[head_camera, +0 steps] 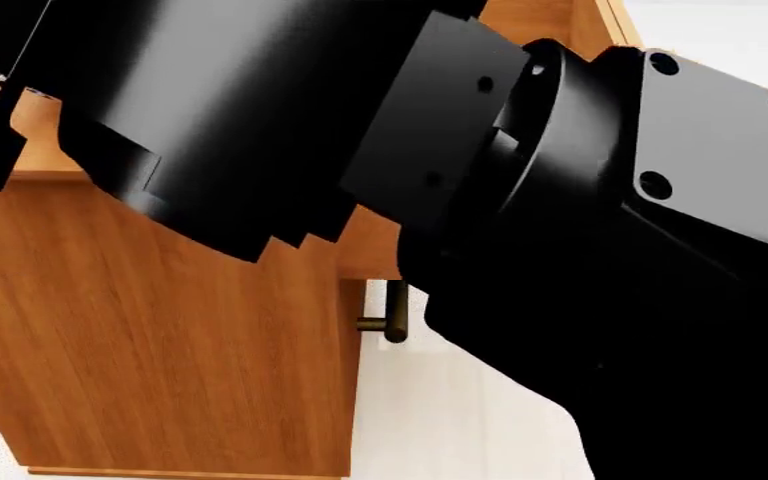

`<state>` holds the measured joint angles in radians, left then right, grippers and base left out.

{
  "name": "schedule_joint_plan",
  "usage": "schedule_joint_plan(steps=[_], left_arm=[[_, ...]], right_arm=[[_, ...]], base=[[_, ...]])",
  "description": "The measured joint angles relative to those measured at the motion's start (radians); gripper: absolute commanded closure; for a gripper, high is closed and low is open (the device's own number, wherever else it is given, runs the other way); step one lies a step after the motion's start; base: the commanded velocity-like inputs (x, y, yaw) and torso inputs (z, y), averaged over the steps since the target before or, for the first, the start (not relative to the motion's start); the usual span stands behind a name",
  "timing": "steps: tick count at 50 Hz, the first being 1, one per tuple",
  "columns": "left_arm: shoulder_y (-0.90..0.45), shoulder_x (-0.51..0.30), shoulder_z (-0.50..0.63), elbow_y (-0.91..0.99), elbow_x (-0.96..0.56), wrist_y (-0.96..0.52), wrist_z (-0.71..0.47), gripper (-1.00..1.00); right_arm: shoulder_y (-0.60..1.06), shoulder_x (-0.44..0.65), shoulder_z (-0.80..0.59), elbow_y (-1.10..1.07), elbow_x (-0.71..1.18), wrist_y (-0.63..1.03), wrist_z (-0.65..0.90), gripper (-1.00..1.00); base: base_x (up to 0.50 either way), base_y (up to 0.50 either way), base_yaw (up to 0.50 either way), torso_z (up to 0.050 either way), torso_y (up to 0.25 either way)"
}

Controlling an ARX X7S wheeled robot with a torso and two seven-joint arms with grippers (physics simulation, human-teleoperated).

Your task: Put the bowl on top of the cabinet.

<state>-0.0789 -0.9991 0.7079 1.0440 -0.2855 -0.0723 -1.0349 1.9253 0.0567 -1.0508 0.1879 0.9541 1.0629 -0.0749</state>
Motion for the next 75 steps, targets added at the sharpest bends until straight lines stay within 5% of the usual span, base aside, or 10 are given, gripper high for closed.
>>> schedule_joint_plan(steps=[34,75], left_arm=[[-0.150,-0.086,0.228,-0.002,0.025,0.055,-0.144,-1.00],[-0.187,-0.089,0.266,-0.036,0.022,0.083,-0.164,-1.00]], right_arm=[[-0.019,0.189,0.229,-0.249,0.180,0.031,0.176,-1.00],[-0.234,0.523,0.558,-0.552,0.422,-0.057,0.386,-1.00]], base=[[0.00,0.00,0.00,0.000,0.000],[0.00,0.00,0.00,0.000,0.000]])
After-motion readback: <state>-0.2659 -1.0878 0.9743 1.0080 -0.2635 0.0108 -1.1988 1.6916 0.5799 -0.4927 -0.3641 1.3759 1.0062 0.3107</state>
